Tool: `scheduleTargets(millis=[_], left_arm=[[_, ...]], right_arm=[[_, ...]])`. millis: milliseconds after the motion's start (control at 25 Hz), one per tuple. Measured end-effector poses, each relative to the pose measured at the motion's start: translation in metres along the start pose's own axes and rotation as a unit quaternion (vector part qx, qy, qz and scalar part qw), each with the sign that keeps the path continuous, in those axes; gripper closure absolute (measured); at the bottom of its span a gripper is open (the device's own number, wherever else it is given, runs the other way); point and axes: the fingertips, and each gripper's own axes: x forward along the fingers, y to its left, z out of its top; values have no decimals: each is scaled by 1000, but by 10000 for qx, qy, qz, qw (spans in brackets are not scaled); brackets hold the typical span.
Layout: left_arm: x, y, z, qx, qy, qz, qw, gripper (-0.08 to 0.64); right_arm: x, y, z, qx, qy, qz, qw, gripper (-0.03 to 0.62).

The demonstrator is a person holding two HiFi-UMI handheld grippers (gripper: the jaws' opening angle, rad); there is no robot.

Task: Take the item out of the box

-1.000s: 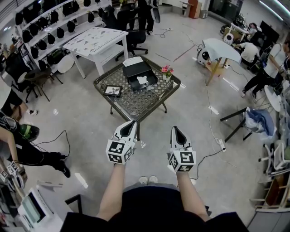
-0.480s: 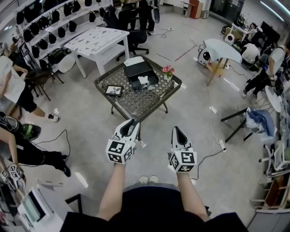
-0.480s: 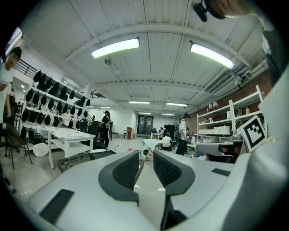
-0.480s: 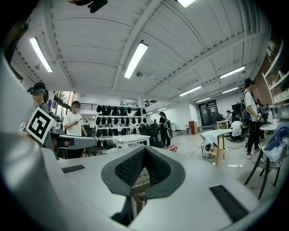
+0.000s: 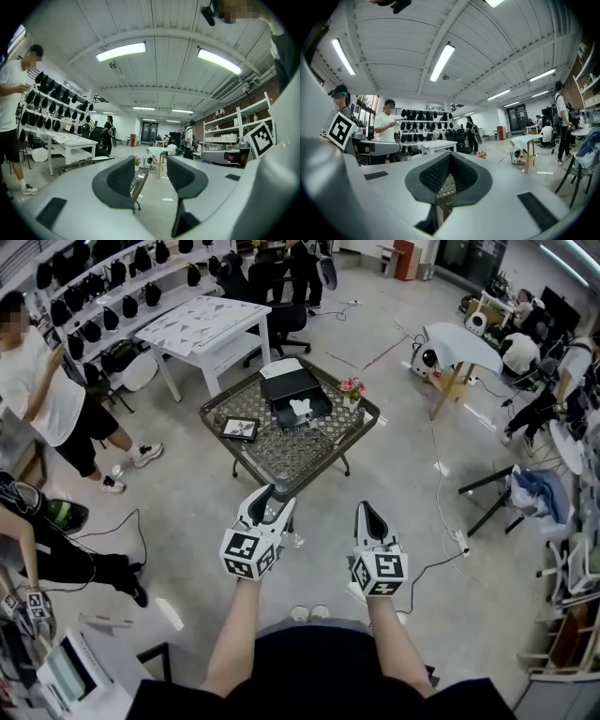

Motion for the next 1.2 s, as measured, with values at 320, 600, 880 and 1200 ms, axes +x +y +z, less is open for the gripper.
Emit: scheduleTargets(millis=[320, 600, 880, 1200], left_arm=[[-6, 11, 1, 19, -59, -69, 10000, 350], [-11, 20, -3, 30, -29, -90, 10000, 350], [1, 33, 3, 78, -92, -47, 9999, 349], [47, 64, 5, 119, -80, 50, 9999, 347]], right_arm=[[3, 18, 1, -39, -92, -22, 9999, 591], [1, 22, 3, 44, -199, -133, 9997, 591], [18, 16, 11, 41, -301, -116, 9995, 591], [71, -8, 9, 112, -300, -92, 9994, 591]])
